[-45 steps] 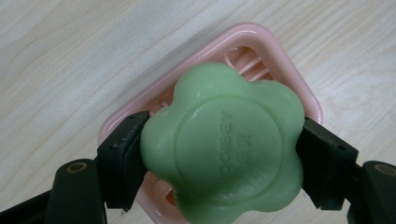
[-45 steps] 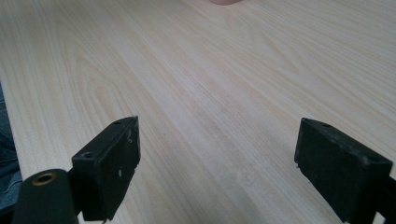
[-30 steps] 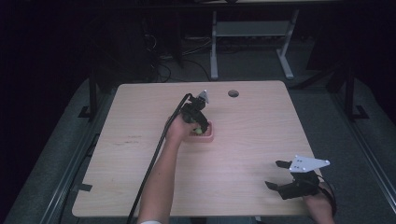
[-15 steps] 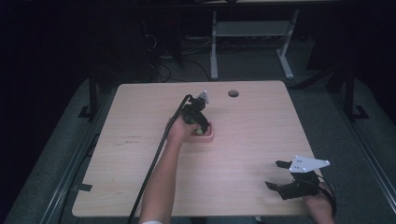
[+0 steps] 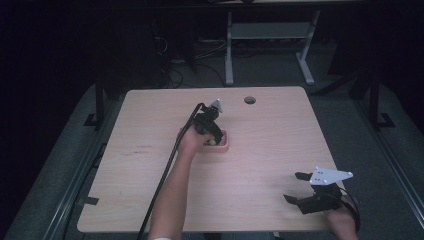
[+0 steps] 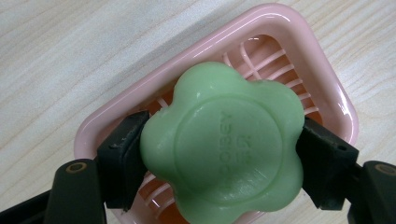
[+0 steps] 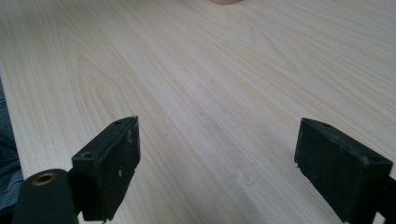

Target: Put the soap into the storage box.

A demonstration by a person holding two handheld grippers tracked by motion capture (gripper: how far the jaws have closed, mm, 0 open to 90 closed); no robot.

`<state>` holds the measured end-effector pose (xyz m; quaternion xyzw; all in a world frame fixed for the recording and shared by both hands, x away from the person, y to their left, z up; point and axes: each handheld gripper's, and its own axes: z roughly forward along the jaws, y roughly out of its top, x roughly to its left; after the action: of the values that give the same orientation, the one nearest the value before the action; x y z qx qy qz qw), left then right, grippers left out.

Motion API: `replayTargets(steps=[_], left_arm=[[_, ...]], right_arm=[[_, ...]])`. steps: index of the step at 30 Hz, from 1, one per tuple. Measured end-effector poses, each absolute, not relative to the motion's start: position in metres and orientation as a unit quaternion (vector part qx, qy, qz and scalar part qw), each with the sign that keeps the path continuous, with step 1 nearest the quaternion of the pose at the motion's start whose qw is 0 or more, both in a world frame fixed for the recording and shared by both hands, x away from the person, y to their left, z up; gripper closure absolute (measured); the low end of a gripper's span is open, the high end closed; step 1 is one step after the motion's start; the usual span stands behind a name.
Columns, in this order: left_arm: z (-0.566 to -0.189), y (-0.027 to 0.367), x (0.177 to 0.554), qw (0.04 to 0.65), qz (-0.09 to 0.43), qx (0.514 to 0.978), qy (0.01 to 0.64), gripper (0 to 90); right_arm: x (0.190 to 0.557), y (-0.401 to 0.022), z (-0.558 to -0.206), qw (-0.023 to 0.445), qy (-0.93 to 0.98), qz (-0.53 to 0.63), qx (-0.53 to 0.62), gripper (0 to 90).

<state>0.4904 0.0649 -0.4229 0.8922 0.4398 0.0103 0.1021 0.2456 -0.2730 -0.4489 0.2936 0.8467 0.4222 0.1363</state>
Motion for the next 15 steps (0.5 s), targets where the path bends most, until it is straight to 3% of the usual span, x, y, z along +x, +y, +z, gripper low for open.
replayTargets(steps=[15], left_arm=[[-0.4190, 0.0640, 0.4854, 0.099, 0.025, 0.897, 0.431, 25.9]], right_arm=[[0.2456, -0.2725, -0.4490, 0.135, 0.847, 0.421, 0.295, 13.8]])
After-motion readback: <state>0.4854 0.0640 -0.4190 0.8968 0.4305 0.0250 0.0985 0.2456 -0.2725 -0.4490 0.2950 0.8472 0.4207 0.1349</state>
